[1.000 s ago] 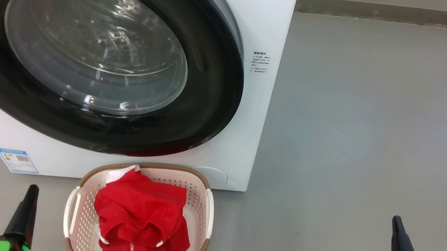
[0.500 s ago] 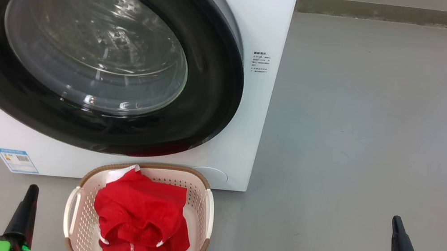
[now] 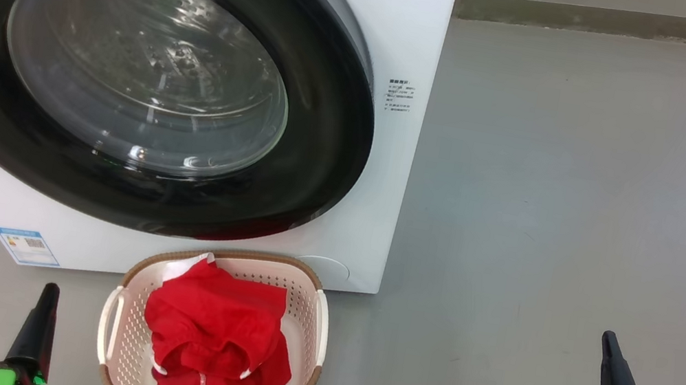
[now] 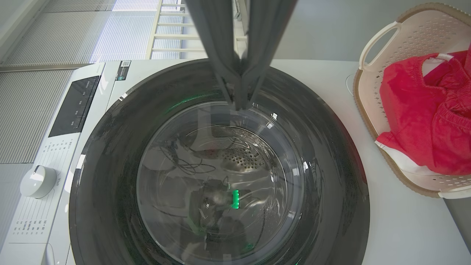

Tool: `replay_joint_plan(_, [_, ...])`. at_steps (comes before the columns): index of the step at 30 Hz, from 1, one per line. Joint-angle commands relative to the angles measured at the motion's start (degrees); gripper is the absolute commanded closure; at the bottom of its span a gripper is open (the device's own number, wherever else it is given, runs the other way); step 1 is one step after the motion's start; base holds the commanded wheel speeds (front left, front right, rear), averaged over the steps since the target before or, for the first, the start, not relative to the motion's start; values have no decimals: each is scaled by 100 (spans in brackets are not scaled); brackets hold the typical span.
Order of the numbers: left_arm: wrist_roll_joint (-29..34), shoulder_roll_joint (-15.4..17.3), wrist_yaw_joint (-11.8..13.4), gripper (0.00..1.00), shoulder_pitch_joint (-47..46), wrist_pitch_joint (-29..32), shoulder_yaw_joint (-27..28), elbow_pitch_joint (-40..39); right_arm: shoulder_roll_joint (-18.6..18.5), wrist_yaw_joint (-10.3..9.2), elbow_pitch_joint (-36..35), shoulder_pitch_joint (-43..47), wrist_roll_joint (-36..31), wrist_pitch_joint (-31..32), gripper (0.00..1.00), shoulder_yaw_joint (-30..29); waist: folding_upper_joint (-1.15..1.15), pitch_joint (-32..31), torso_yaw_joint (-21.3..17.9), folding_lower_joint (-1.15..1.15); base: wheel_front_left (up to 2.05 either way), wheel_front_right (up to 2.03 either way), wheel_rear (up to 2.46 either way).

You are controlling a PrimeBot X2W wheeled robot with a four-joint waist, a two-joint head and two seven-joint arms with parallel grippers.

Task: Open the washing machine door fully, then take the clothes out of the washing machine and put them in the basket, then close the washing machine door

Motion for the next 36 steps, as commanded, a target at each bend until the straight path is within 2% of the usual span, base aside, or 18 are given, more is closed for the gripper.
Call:
replay_joint_plan(1, [5, 93, -18, 100, -220, 42, 194, -114, -6, -5, -173, -62, -11, 44, 100, 137, 0, 0, 0, 0, 0, 0, 0])
replay_joint_plan(36, [7, 92, -18, 100, -220, 45, 197, -114, -2, -5, -173, -63, -16, 49, 100, 130, 0, 0, 0, 0, 0, 0, 0])
